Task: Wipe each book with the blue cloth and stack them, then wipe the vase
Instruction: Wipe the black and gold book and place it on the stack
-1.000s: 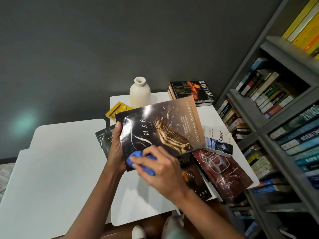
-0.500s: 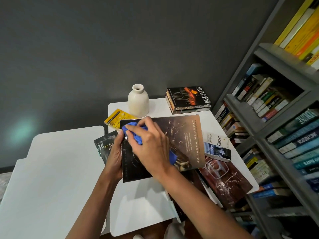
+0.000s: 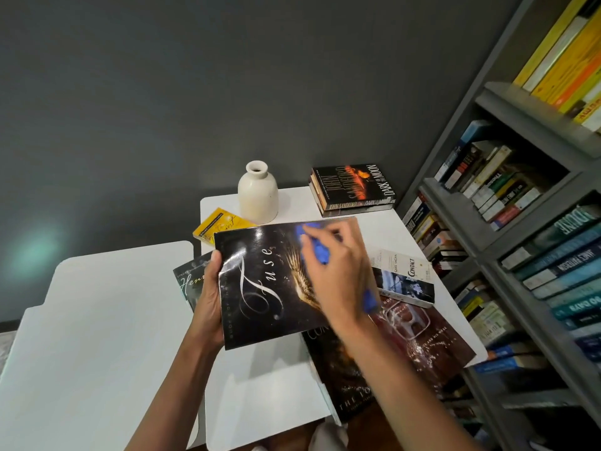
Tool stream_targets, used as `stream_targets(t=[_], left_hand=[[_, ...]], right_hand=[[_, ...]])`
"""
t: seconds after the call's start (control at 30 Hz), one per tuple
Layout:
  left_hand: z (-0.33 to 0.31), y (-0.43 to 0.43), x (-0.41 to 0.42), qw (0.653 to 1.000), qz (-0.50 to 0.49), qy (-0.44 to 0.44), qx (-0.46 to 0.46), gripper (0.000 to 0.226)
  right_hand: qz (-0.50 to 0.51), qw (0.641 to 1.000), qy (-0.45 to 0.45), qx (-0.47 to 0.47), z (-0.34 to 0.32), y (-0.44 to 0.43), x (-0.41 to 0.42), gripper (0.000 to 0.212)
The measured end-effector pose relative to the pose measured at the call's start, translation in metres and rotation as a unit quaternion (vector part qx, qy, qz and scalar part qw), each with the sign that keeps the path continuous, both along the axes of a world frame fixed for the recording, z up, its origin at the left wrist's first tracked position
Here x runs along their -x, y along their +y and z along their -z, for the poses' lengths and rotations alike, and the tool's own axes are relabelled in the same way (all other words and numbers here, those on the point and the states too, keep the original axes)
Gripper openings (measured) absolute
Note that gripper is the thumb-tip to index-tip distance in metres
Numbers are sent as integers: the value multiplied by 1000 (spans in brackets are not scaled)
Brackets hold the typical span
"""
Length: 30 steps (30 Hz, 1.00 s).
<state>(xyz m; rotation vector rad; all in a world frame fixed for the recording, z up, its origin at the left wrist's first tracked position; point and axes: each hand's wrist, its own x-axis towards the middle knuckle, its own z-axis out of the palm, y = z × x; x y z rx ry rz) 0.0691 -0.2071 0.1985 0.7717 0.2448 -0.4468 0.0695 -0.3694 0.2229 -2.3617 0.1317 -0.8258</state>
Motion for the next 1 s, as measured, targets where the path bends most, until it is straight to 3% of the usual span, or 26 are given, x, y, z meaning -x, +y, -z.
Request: stream_targets(t=[0.1, 0.17, 0.3, 0.43, 0.67, 0.8, 0.93, 1.0], left_hand=[[0, 0, 0, 1000, -3, -4, 3, 58], [0, 3, 0, 1000, -13, -4, -5, 57], [3, 8, -1, 999, -21, 5, -33, 62], [2, 7, 0, 999, -16, 7, -32, 54], [6, 6, 1, 999, -13, 21, -24, 56], [9, 7, 5, 998, -38, 28, -38, 66], [12, 6, 9, 998, -43, 37, -40, 54], [11, 8, 13, 998, -24, 42, -29, 52]], right_hand=[[-101, 994, -23, 45, -1, 22, 16, 17], [-101, 994, -18, 41, -1, 11, 14, 19], [2, 997, 50, -64, -5, -38, -1, 24], [-33, 980, 115, -157, -7, -68, -3, 12], [-155, 904, 311, -249, -9, -87, 19, 60], [-170, 890, 330, -266, -1, -95, 23, 58], [-163, 876, 290, -349, -13, -96, 12, 50], [-167, 879, 284, -344, -20, -98, 3, 51]])
